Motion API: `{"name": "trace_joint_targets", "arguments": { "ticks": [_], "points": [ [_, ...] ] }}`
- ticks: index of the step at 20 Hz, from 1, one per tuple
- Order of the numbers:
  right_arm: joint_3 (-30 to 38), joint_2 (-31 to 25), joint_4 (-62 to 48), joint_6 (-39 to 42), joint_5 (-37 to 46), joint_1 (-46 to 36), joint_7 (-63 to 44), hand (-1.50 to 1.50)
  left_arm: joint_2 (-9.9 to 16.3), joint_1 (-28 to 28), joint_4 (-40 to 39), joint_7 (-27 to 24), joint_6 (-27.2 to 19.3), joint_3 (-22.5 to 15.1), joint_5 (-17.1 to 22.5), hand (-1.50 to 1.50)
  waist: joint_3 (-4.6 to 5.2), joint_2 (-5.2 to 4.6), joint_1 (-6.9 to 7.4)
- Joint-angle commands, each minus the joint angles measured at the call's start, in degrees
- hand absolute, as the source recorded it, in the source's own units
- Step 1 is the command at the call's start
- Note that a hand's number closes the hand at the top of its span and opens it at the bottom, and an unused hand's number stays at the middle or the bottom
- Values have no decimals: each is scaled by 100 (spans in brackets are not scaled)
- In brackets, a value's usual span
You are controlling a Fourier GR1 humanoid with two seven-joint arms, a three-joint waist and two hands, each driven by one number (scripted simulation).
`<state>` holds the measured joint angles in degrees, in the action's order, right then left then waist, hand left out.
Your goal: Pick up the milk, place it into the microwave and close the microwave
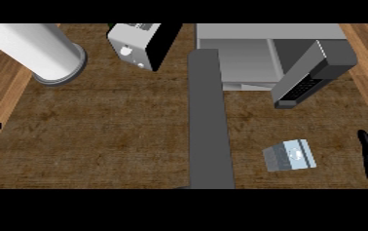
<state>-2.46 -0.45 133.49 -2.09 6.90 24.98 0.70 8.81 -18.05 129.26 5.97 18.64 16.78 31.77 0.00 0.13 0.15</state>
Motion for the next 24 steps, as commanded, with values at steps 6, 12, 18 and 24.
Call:
{"name": "trace_joint_targets", "arguments": {
  "ticks": [6, 12, 18, 24],
  "points": [
    [366, 44, -1560, -458, -29, 427, 1315, -150, 114, -511, 387, 112, 389, 685, 741, -150, -3, 0, -10],
    [823, 43, -2984, -398, -139, 123, 2195, -150, -199, -632, 269, 60, 681, 527, 537, -150, -4, -8, -13],
    [1205, -93, -4321, -408, -211, -438, 2618, -150, -4, -1144, 689, 321, 840, 1302, 1496, -150, -4, -3, 43],
    [1384, -255, -5950, -620, 167, -1155, 3464, -150, -307, -1146, 442, 156, 1280, 1311, 1265, -150, -4, -11, 47]
  ]
}}
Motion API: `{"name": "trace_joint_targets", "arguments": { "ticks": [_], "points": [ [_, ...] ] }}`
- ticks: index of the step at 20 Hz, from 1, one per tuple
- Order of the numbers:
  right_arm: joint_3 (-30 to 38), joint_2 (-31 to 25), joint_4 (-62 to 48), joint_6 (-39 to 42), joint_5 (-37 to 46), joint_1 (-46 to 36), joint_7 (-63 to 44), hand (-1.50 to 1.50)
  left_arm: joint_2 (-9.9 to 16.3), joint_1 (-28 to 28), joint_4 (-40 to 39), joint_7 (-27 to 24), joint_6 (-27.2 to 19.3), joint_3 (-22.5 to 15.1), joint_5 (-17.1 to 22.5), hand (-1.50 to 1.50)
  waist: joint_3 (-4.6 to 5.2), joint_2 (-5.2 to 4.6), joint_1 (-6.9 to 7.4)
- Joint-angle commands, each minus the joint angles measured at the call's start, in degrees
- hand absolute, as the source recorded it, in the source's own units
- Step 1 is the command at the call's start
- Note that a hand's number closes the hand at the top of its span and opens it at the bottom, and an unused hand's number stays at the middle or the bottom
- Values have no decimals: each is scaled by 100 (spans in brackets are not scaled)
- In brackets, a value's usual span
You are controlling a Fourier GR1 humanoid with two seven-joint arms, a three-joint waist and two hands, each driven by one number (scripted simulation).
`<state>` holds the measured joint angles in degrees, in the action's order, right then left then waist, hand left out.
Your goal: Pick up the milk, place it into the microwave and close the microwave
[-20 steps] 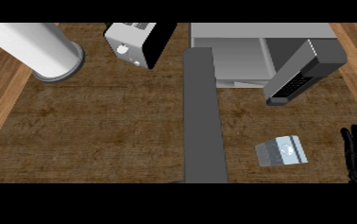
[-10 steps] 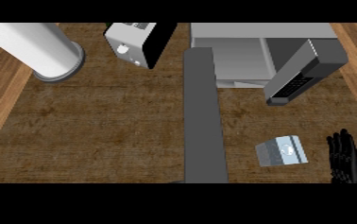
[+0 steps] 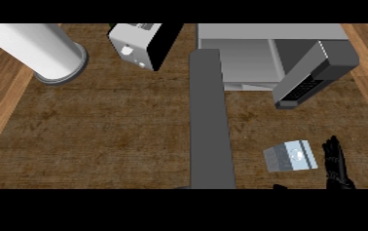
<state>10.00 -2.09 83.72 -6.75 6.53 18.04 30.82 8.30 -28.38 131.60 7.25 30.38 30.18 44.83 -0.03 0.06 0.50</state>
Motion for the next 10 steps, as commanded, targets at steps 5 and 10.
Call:
{"name": "trace_joint_targets", "arguments": {
  "ticks": [5, 10],
  "points": [
    [668, -496, -2686, 40, -29, -1130, 1516, -150, -219, 2, -66, 9, 245, 200, -3, -150, -4, -10, 9],
    [763, -444, -3634, 94, -187, -1852, 1895, -150, 2, -236, 200, 331, 316, 478, 674, -150, -4, -5, 25]
  ]
}}
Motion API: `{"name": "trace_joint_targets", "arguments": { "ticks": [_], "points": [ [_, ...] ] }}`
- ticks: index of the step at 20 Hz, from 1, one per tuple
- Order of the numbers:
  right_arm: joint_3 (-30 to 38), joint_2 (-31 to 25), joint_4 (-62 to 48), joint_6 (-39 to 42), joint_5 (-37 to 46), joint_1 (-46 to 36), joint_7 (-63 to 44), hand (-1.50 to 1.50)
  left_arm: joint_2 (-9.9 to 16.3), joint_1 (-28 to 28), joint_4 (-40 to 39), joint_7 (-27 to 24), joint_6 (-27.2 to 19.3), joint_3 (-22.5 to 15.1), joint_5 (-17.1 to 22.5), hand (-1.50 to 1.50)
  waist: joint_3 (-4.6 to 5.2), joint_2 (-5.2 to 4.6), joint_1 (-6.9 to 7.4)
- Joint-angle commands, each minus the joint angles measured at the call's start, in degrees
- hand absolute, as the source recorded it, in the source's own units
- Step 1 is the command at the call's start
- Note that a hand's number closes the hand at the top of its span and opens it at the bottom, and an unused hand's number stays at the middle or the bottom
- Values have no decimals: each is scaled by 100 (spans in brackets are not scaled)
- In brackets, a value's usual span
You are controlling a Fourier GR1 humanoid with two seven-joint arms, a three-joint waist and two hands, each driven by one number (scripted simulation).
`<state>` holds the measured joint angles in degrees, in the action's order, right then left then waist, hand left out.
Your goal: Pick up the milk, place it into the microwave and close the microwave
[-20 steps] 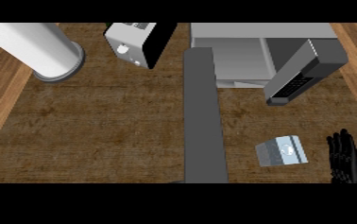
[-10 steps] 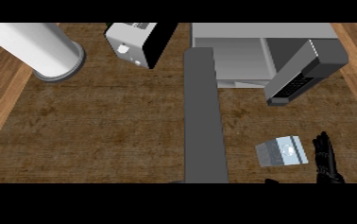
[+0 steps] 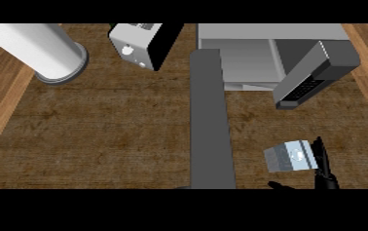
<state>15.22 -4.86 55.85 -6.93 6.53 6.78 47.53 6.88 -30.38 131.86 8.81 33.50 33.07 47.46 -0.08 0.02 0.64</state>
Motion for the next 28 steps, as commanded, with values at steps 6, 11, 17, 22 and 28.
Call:
{"name": "trace_joint_targets", "arguments": {
  "ticks": [6, 11, 17, 22, 28],
  "points": [
    [360, -348, -2038, 457, -281, -1046, 1127, -150, -588, 93, 85, -39, 445, 17, -218, -150, 2, -3, -2],
    [414, -350, -2359, 688, -478, -1381, 1138, 150, -556, -354, 569, 343, 433, 148, 361, -150, 1, 0, 21],
    [216, -267, -2662, 812, -306, -1602, 1450, 150, -108, 85, 469, 611, -38, 210, 435, -150, -5, -12, 4],
    [350, -244, -2920, 861, -396, -2014, 1694, 150, -453, 103, 363, 496, 171, 40, 192, -150, -9, -22, 33],
    [153, -223, -3307, 1010, -163, -2639, 1606, 150, -173, 151, 167, 527, 326, 187, 537, -150, -11, -33, 91]
  ]
}}
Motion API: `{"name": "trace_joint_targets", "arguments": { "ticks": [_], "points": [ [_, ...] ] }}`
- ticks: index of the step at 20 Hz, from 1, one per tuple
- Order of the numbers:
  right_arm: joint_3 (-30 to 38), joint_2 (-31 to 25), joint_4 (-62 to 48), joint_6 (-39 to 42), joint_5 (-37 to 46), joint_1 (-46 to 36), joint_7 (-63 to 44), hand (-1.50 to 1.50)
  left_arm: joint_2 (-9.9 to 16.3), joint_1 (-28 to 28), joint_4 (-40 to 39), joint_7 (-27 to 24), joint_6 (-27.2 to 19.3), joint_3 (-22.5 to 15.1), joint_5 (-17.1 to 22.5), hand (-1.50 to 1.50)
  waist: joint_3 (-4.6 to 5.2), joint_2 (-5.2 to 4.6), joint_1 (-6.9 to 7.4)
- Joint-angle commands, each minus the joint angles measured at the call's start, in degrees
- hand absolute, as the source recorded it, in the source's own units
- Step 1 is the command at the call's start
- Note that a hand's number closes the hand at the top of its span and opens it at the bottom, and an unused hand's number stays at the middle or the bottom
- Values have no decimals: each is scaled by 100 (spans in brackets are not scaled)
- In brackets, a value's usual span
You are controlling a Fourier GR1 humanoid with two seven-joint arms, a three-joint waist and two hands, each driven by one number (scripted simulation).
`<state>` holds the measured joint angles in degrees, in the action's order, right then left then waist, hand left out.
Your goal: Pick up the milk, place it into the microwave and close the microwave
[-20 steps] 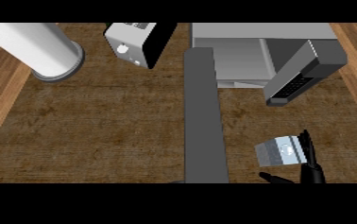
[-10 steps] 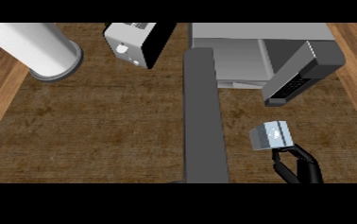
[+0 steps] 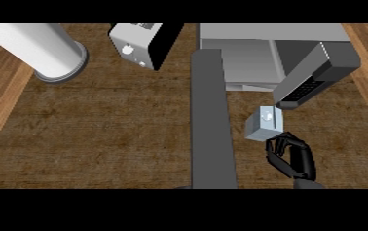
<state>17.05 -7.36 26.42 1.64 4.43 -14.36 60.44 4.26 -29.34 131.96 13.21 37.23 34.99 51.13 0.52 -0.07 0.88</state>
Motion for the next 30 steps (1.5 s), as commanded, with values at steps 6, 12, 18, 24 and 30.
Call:
{"name": "trace_joint_targets", "arguments": {
  "ticks": [6, 12, 18, 24, 30],
  "points": [
    [-85, 36, -1035, 80, 252, -1157, 487, 150, -74, -1, -58, 85, 122, -4, 153, -150, -69, -38, 102],
    [-93, 70, -970, -516, 348, -1632, 204, 150, -160, -230, 149, 207, 309, 121, 199, -150, -63, -26, 94],
    [-56, -183, -1136, -435, 355, -2357, -371, 150, 10, 329, -115, 315, -2, 182, 104, -150, -62, -38, 63],
    [88, -484, -1505, -706, 353, -3171, -982, 150, 137, 492, -382, 326, 147, 261, 63, -150, -66, -90, 170],
    [68, -497, -1748, -929, 449, -3753, -1370, 150, 129, 818, -186, 491, -51, -37, -148, -150, -77, -169, 302]
  ]
}}
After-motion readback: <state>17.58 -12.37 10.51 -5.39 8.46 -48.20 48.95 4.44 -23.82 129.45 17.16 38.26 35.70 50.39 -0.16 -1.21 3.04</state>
